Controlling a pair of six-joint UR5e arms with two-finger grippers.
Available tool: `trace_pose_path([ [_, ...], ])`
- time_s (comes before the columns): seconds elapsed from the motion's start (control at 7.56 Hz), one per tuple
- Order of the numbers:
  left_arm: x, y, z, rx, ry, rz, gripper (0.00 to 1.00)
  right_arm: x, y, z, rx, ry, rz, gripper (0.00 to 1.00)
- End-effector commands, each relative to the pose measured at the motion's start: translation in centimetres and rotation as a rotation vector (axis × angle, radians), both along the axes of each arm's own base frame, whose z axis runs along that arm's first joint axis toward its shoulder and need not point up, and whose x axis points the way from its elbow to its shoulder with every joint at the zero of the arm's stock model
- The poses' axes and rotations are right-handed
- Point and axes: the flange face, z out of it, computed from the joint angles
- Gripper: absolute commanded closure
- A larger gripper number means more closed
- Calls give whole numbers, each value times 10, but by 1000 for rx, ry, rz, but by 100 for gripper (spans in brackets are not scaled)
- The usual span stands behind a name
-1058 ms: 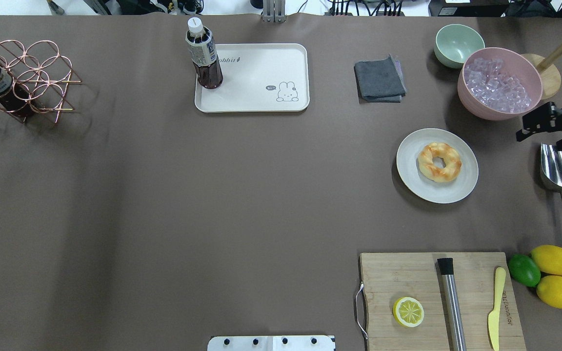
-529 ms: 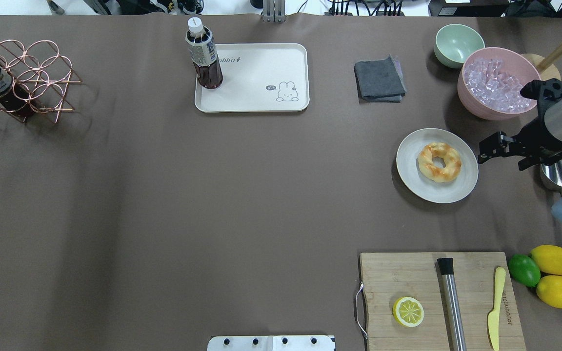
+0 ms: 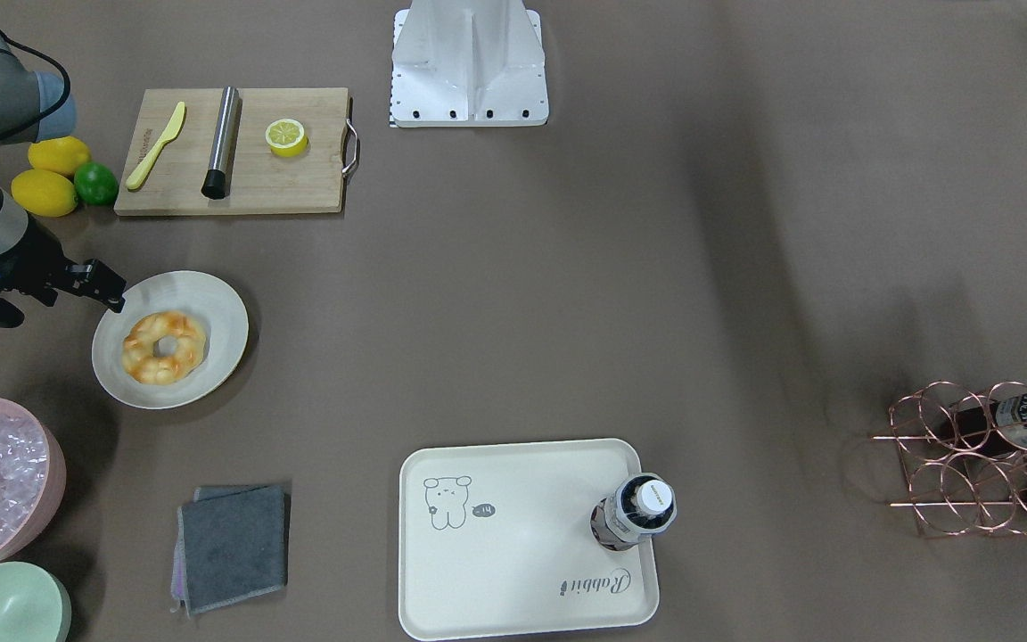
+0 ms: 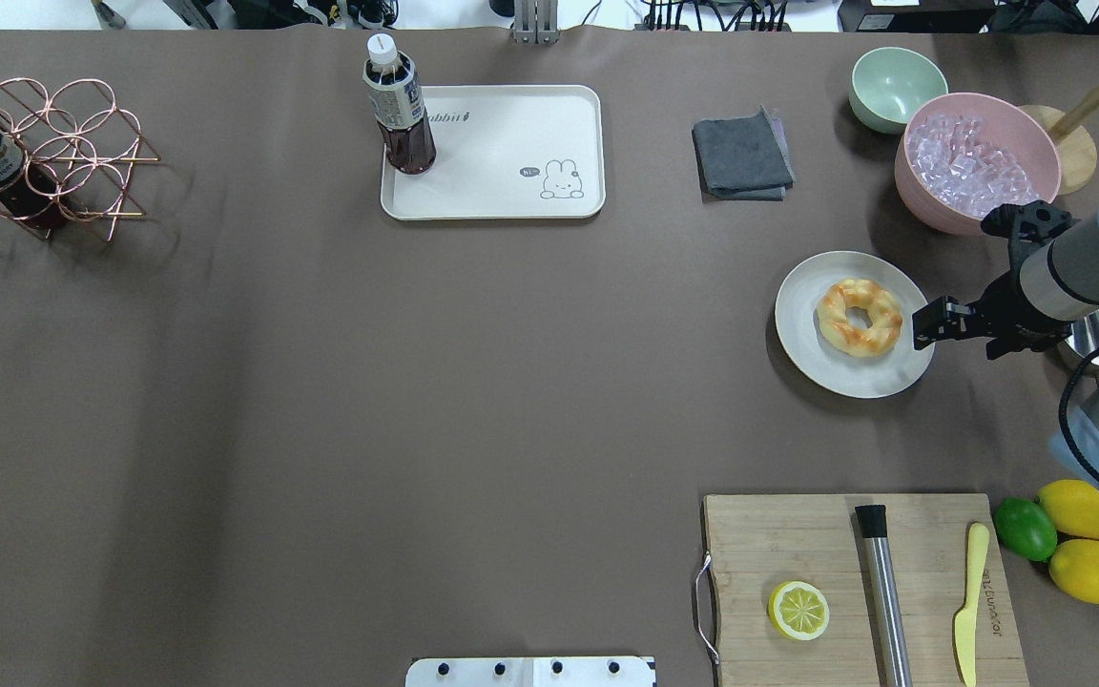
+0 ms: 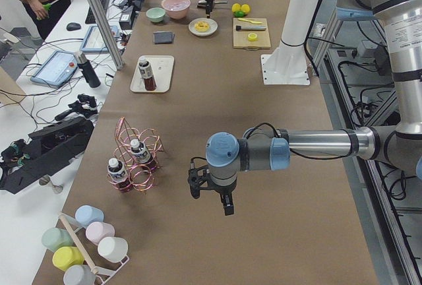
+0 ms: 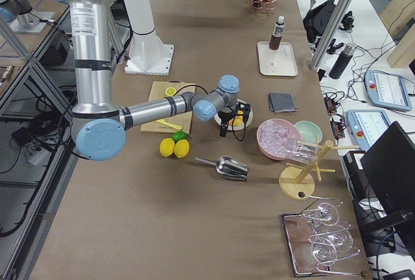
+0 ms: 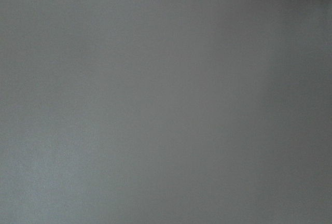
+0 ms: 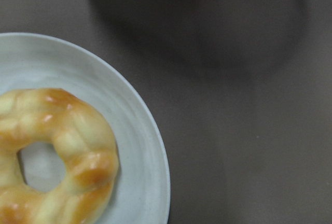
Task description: Place donut on tray
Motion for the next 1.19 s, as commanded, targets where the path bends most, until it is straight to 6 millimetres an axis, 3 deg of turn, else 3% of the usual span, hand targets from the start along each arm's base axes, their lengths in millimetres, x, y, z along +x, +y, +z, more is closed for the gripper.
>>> trace_pose_path([
  [0.0, 0, 0, -1, 1, 0, 0, 2, -22, 4, 16, -27, -18, 21, 24],
  [0.13, 0, 0, -1, 2, 0, 1, 2, -25, 3, 15, -25, -19, 21, 37],
  [0.4, 0, 1, 0, 2, 0, 1, 2, -30, -2, 4, -44, -32, 52, 100],
  [0.79, 0, 2, -2, 5, 0, 1, 2, -37, -9, -20, -27, -67, 54, 100],
  [1.06, -1, 1, -5, 11, -1, -1, 2, -47, -24, -73, -52, -138, 136, 100],
])
